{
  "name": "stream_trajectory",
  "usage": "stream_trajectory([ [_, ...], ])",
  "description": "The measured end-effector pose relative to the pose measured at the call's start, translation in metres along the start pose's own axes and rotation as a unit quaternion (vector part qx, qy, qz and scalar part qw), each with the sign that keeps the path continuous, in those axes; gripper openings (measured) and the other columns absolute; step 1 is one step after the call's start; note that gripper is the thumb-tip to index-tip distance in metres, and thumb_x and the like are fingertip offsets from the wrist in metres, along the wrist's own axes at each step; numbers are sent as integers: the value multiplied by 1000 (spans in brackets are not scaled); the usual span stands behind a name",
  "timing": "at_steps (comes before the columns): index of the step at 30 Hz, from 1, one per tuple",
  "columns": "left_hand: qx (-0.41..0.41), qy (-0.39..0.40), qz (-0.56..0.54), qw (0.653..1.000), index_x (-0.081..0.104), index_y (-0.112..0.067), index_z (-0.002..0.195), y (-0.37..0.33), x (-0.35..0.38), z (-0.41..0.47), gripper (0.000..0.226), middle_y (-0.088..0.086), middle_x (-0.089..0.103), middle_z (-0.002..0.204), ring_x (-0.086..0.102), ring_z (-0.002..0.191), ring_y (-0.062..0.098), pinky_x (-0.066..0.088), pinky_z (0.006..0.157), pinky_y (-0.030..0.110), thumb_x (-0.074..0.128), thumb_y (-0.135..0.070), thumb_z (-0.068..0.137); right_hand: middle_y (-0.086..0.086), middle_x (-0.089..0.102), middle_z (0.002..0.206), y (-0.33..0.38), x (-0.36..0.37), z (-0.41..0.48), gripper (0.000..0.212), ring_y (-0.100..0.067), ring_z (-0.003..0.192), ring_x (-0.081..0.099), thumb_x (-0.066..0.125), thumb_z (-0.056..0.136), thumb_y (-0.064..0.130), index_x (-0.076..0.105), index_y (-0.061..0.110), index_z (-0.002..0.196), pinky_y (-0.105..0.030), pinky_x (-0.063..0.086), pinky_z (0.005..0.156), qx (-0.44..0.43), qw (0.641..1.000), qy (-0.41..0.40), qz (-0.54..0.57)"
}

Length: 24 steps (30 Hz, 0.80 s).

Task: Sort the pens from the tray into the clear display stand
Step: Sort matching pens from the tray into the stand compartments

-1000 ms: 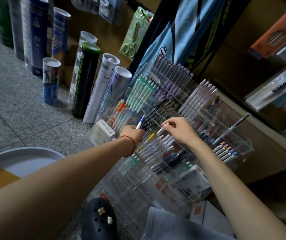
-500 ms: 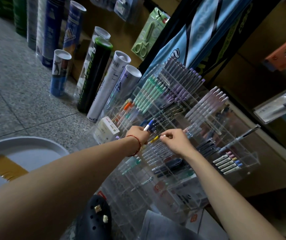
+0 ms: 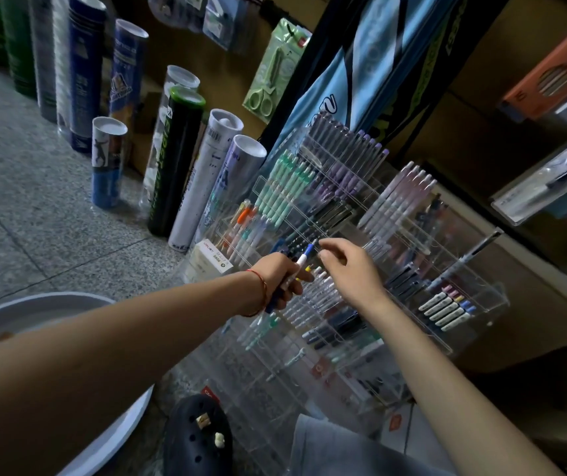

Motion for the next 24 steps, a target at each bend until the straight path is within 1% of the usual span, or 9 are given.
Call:
stream_trajectory([
  [3, 22, 3, -10, 1000, 62, -9, 82, -1, 4, -8, 25, 1, 53, 51, 44, 40, 9, 34, 46, 21, 40, -9, 95, -2, 62, 92, 0, 1, -16, 31, -8, 75, 57, 46, 96, 9, 53, 9, 126, -18, 50, 65, 46, 979, 15, 197],
  [7, 59, -19, -4, 998, 65, -8, 83, 12, 6, -22, 12, 7, 62, 67, 59, 59, 15, 47, 60, 26, 56, -4, 89, -3, 63, 85, -7, -3, -30, 27, -11, 71, 57, 45, 96, 4, 59, 0, 118, -18, 50, 63, 87, 953, 16, 290],
  [11, 88, -64, 50, 993, 66, -11, 71, 27, 9, -29, 14, -4, 62, 49, 58, 58, 14, 50, 64, 25, 66, -3, 82, -4, 65, 82, -9, -2, -42, 19, -9, 68, 61, 52, 93, 5, 63, 2, 108, -16, 52, 60, 73, 954, 39, 288],
  [13, 98, -73, 85, 989, 64, -13, 66, 33, 14, -31, 17, -7, 59, 45, 55, 50, 8, 48, 57, 20, 69, -4, 80, -4, 65, 79, -14, 2, -47, 15, -4, 62, 63, 54, 91, 3, 64, 3, 102, -14, 52, 58, 66, 957, 33, 281],
  [15, 103, -80, 99, 986, 62, -13, 65, 40, 17, -33, 18, -4, 59, 50, 52, 41, 1, 45, 48, 13, 69, -4, 79, -5, 64, 76, -19, 6, -52, 12, -4, 58, 62, 55, 90, 0, 65, 7, 92, -14, 52, 57, 69, 954, 34, 288],
  [16, 107, -86, 105, 985, 62, -13, 66, 44, 18, -33, 18, -2, 59, 54, 52, 43, 1, 44, 47, 11, 69, -4, 79, -6, 64, 76, -21, 8, -54, 12, -7, 60, 62, 55, 89, 0, 64, 8, 90, -15, 53, 58, 75, 951, 40, 297],
  [19, 129, -115, 135, 976, 63, -16, 67, 48, 14, -32, 16, -2, 59, 61, 53, 54, 6, 45, 54, 12, 71, -8, 78, -8, 65, 78, -22, 13, -54, 11, -14, 66, 63, 56, 89, -1, 64, 7, 87, -19, 56, 60, 89, 946, 58, 307],
  [22, 151, -142, 198, 958, 62, -18, 68, 48, 6, -28, 15, -4, 58, 62, 52, 57, 7, 42, 56, 15, 70, -14, 80, -9, 65, 78, -17, 15, -51, 13, -7, 59, 65, 56, 87, -3, 64, 6, 85, -17, 56, 58, 83, 950, 51, 295],
  [24, 150, -142, 272, 940, 66, -12, 79, 54, -1, -26, 7, -2, 59, 67, 53, 64, 11, 45, 63, 20, 64, -16, 85, -7, 66, 77, -15, 8, -45, 12, -4, 56, 65, 56, 87, -4, 65, 5, 86, -14, 53, 55, 84, 951, 20, 298],
])
Point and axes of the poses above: each hand's wrist, its own z-axis towards the middle knuckle, its own x-axis out of the palm, y = z × x, the point moved 3 cm from there along z, towards the middle knuckle
